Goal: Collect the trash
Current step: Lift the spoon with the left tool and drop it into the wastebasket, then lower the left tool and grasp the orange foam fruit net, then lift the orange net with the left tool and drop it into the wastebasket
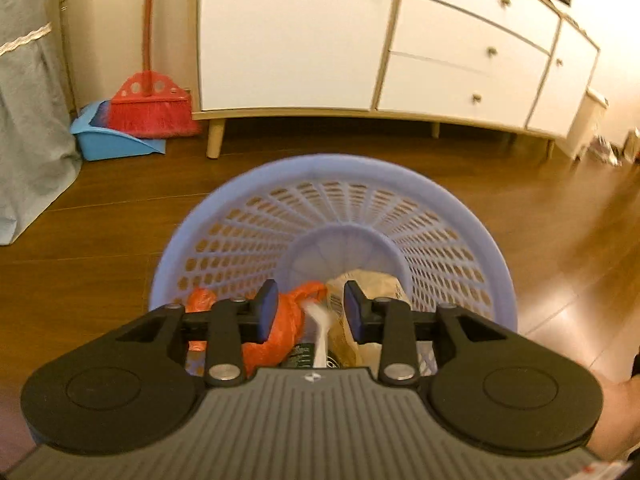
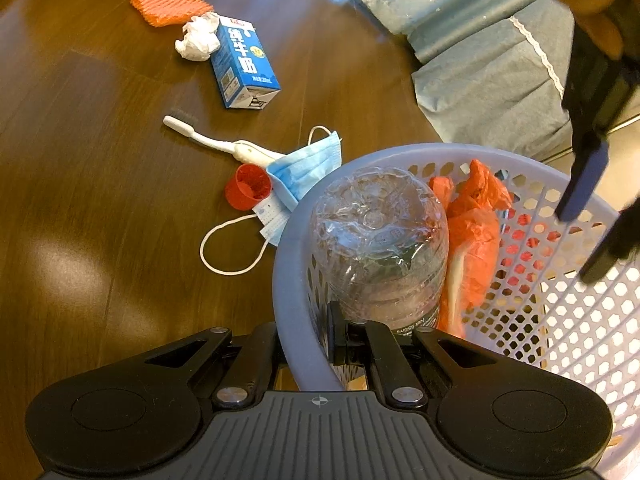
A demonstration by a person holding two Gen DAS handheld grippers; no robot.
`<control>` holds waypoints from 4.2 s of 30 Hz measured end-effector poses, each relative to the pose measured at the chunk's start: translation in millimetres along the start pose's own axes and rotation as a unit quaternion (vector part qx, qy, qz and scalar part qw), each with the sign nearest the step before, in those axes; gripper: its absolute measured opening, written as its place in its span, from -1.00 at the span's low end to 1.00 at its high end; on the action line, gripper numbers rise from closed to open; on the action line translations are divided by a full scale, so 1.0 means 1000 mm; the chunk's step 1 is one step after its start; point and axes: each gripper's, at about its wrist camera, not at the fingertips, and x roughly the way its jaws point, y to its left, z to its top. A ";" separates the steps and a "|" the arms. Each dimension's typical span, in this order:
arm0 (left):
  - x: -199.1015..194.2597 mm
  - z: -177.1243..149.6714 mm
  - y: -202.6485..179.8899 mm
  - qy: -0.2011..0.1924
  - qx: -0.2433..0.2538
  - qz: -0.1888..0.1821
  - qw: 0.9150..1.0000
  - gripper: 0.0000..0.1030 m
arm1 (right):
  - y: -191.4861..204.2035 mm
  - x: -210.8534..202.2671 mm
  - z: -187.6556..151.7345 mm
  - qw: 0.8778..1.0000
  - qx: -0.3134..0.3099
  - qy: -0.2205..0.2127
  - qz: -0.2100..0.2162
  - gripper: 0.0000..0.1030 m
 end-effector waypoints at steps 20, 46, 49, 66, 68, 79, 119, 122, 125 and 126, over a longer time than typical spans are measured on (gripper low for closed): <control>-0.132 -0.128 0.090 0.059 -0.047 0.129 0.989 -0.42 | 0.001 0.002 0.001 1.000 -0.005 0.004 0.001 -0.96; -0.164 -0.284 0.167 0.135 -0.204 0.265 0.933 0.05 | 0.006 0.005 0.004 1.000 -0.020 0.011 0.002 -0.95; -0.165 -0.294 0.178 0.141 -0.234 0.268 0.924 0.05 | 0.007 0.005 0.004 1.000 -0.021 0.011 0.003 -0.95; -0.143 -0.311 0.202 0.165 -0.265 0.255 0.915 -0.11 | 0.008 0.005 0.004 1.000 -0.024 0.012 0.004 -0.95; -0.141 -0.312 0.203 0.166 -0.265 0.253 0.915 -0.11 | 0.009 0.005 0.003 1.000 -0.024 0.011 0.003 -0.95; -0.130 -0.312 0.217 0.174 -0.272 0.257 0.911 -0.16 | 0.009 0.005 0.003 1.000 -0.026 0.011 0.004 -0.94; -0.125 -0.276 0.182 0.144 -0.233 0.223 0.936 -0.87 | 0.008 0.004 0.002 1.000 -0.024 0.010 0.007 -0.94; -0.124 -0.267 0.176 0.137 -0.221 0.219 0.940 -0.87 | 0.008 0.004 0.002 1.000 -0.023 0.010 0.007 -0.94; -0.123 -0.261 0.173 0.131 -0.214 0.217 0.944 -0.87 | 0.008 0.004 0.002 1.000 -0.023 0.010 0.008 -0.94; -0.123 -0.259 0.172 0.129 -0.211 0.217 0.944 -0.87 | 0.008 0.004 0.002 1.000 -0.023 0.010 0.008 -0.94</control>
